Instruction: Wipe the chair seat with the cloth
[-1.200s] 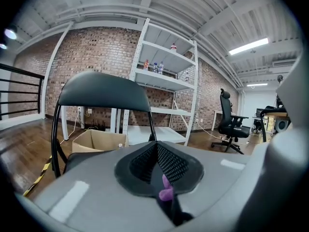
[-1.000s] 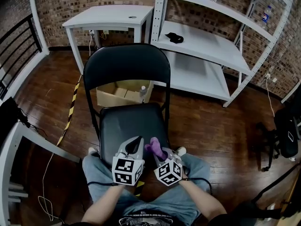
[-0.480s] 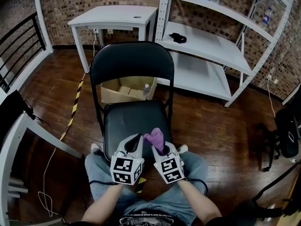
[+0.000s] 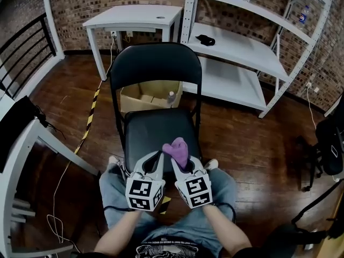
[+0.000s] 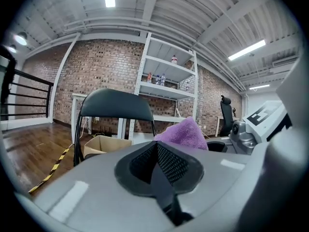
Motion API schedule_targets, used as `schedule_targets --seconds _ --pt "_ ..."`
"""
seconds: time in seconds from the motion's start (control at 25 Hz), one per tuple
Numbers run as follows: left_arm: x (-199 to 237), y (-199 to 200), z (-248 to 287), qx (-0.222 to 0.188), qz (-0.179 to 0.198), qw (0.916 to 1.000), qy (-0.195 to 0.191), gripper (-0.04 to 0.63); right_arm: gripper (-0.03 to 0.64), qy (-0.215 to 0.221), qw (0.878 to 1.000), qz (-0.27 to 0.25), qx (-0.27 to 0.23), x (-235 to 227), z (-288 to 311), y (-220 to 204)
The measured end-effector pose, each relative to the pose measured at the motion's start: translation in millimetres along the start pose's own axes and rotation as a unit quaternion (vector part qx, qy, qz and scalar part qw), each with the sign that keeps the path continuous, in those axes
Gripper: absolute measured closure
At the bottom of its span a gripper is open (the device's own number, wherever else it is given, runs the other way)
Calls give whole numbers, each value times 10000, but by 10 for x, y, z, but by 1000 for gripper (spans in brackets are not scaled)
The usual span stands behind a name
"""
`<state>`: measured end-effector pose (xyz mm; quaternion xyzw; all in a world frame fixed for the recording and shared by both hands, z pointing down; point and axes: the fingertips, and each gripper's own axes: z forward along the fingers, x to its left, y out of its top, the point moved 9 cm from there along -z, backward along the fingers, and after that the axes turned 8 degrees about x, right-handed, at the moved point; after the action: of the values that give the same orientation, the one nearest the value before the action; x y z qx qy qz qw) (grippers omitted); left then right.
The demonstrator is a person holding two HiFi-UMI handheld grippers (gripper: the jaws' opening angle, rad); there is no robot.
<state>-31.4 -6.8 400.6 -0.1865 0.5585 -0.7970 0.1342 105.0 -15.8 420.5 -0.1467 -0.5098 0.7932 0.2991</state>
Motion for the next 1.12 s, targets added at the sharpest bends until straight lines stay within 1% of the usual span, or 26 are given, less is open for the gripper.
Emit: schedule_targets --seconds 0.28,0.6,0.76,0.96,1.12 --pt "22 -51 -278 -95 -51 9999 73 591 571 26 9996 226 -195 237 -131 22" --pt "-28 -223 -695 -74 -97 9997 206 591 571 171 9978 500 -399 614 -342 -3" --pt "-74 -275 -879 -132 -112 9995 257 591 571 237 9963 650 -500 774 -462 -22" --pt "-131 -309 -1071 -198 -117 9993 293 591 571 279 9952 779 -527 939 -601 -65" --pt "-149 -323 -1158 -248 -170 9990 334 591 572 265 9952 777 -534 1006 -662 -80"
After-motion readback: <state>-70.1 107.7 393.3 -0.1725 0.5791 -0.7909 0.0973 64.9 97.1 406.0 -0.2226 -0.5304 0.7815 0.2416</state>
